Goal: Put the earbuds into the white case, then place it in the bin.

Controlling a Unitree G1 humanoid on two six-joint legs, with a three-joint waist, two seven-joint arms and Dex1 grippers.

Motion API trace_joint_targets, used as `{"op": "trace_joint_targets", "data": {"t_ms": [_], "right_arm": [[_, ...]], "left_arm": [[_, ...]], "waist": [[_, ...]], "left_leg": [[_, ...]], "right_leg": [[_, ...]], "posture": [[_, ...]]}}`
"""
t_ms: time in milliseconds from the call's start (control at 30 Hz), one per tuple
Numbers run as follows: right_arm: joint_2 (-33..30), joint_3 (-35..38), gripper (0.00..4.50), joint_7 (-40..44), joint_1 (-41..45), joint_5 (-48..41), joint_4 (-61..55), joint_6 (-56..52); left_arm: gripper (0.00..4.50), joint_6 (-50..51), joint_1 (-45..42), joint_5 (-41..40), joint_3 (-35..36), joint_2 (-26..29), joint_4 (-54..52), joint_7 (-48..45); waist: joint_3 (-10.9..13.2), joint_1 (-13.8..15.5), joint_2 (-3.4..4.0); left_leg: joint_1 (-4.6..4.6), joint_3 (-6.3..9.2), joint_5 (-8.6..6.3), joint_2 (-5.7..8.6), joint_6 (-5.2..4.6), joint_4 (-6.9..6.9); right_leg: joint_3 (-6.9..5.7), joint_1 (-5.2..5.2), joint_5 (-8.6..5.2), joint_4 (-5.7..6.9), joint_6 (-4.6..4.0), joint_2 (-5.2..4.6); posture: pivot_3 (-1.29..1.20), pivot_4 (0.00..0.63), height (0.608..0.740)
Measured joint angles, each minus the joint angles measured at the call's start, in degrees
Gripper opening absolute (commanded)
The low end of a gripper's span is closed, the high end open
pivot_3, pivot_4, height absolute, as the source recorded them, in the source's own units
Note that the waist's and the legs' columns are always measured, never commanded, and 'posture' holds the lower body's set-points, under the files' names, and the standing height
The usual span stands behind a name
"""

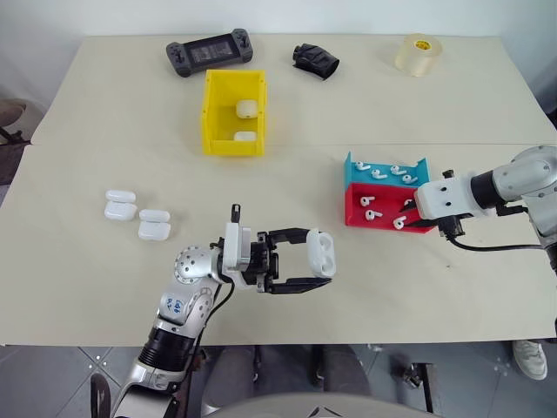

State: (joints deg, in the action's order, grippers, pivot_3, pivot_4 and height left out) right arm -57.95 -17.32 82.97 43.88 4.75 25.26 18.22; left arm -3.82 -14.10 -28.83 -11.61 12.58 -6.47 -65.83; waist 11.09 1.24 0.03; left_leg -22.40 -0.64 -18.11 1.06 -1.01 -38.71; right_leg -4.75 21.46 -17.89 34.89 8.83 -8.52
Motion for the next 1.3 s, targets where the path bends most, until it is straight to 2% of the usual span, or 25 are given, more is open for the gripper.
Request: {"op": "trace_joint_targets", "data": {"t_ms": [467,867,1000,1300], "right_arm": [[4.7,-1.5,1.36,1.3,3.7,4.2,8.1,8.2],[5.1,-2.5,1.36,1.8,5.8,5.5,11.4,10.5],[5.7,-2.4,0.6,2.1,6.0,5.4,11.4,10.5],[5.7,-2.4,0.6,1.8,6.2,5.1,11.4,10.3]], "left_arm": [[2.93,0.0,0.8,0.0,0.5,0.5,-1.8,1.1],[2.93,0.0,0.9,0.0,0.5,0.8,-1.8,1.5],[2.93,0.0,0.9,0.0,0.5,0.8,-1.8,1.9],[2.93,0.0,0.9,0.0,0.5,1.0,-1.8,1.9]], "waist": [[0.0,0.0,0.01],[0.0,0.0,0.02],[0.0,-0.1,0.02],[0.0,-0.1,0.02]], "left_leg": [[-0.01,0.01,0.0,0.0,0.0,-0.02],[0.0,0.0,0.0,-0.01,0.0,-0.02],[0.01,0.01,0.0,-0.02,0.0,-0.02],[0.01,0.01,0.0,-0.02,0.0,-0.03]], "right_leg": [[0.0,-0.01,0.0,0.0,0.0,0.0],[-0.01,-0.01,0.0,0.01,0.0,0.0],[-0.01,-0.01,0.0,0.02,0.0,0.0],[-0.01,-0.02,0.0,0.02,0.0,0.0]], "posture": [[0.0,0.15,0.74],[0.0,0.15,0.74],[0.0,0.15,0.74],[0.0,0.15,0.74]]}}
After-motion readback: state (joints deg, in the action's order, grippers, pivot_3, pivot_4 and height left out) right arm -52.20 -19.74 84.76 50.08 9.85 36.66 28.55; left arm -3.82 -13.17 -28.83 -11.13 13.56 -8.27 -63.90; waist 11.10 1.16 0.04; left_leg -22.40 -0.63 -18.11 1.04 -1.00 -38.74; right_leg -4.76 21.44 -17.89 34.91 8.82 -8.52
